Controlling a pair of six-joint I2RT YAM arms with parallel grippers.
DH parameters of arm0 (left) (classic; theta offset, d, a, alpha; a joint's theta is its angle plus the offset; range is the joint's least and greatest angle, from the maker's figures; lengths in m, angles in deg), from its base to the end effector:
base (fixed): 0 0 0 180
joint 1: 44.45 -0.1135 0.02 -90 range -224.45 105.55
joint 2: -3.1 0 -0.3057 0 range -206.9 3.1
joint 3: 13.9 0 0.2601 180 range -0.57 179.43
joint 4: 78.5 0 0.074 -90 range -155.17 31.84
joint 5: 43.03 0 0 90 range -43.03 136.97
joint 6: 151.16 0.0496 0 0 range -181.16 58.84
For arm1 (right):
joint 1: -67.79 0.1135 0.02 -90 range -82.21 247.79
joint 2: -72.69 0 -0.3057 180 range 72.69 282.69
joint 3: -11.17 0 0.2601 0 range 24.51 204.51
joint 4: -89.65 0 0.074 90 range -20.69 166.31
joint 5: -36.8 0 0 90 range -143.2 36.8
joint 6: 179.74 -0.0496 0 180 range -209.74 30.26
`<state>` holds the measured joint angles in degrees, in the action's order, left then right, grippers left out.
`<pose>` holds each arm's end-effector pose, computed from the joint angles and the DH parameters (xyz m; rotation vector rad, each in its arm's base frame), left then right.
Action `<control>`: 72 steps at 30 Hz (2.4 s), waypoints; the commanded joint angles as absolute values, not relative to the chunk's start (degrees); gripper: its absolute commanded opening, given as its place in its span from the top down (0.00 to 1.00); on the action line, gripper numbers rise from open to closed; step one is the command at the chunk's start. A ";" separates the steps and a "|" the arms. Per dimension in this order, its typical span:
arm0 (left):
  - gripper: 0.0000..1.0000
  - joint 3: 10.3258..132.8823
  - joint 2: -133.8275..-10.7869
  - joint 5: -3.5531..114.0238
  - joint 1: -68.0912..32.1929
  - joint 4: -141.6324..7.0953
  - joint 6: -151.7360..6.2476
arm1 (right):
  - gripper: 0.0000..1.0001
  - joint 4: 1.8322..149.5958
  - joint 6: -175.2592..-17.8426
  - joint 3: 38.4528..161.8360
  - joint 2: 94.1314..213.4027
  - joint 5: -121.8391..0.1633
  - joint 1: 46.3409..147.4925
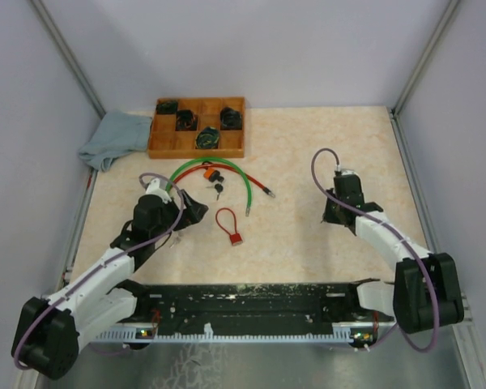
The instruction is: Unlock with the key
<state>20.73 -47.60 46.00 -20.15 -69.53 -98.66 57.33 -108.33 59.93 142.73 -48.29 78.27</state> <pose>0.1720 -0.0767 0.2258 -0.2493 2.0573 -0.6624 0.2282 0.0379 0.2071 0.2123 2.4953 0.1027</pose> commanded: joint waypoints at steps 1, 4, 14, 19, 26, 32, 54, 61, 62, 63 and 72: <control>0.00 24.01 -50.10 57.43 -19.98 -73.05 -97.18 | 1.00 62.59 -109.33 59.14 137.08 -51.75 82.11; 0.02 24.57 -51.66 66.61 -19.85 -76.85 -97.65 | 1.00 64.55 -111.53 58.88 134.95 -52.53 85.95; 0.09 22.89 -54.81 71.90 -15.47 -89.04 -101.18 | 1.00 76.89 -123.02 58.22 132.62 -51.84 99.29; 0.11 22.46 -54.73 67.86 -10.99 -92.60 -101.32 | 1.00 83.70 -127.47 58.73 132.87 -48.44 106.71; 0.20 22.76 -55.41 63.14 -7.15 -96.09 -101.26 | 1.00 90.98 -131.77 59.54 135.87 -43.78 114.64; 0.34 21.12 -55.99 57.31 -4.47 -98.96 -102.87 | 1.00 98.25 -135.60 58.26 137.36 -40.75 119.36; 0.49 21.23 -54.34 45.86 -1.38 -92.82 -101.83 | 0.97 85.60 -128.04 63.08 139.33 -35.31 121.52; 0.37 22.46 -52.79 39.53 -2.14 -81.61 -100.71 | 0.71 70.62 -116.12 68.88 144.45 -44.63 117.19; 0.36 22.62 -53.13 39.32 -2.31 -80.41 -100.94 | 0.69 69.75 -114.41 69.38 145.22 -45.98 116.72; 0.35 22.83 -53.60 39.18 -2.65 -79.20 -101.46 | 0.68 68.59 -112.65 70.01 145.89 -46.46 116.54; 0.31 20.99 -55.44 51.13 -12.90 -74.57 -105.19 | 0.60 63.56 -99.75 76.92 157.27 -51.30 115.88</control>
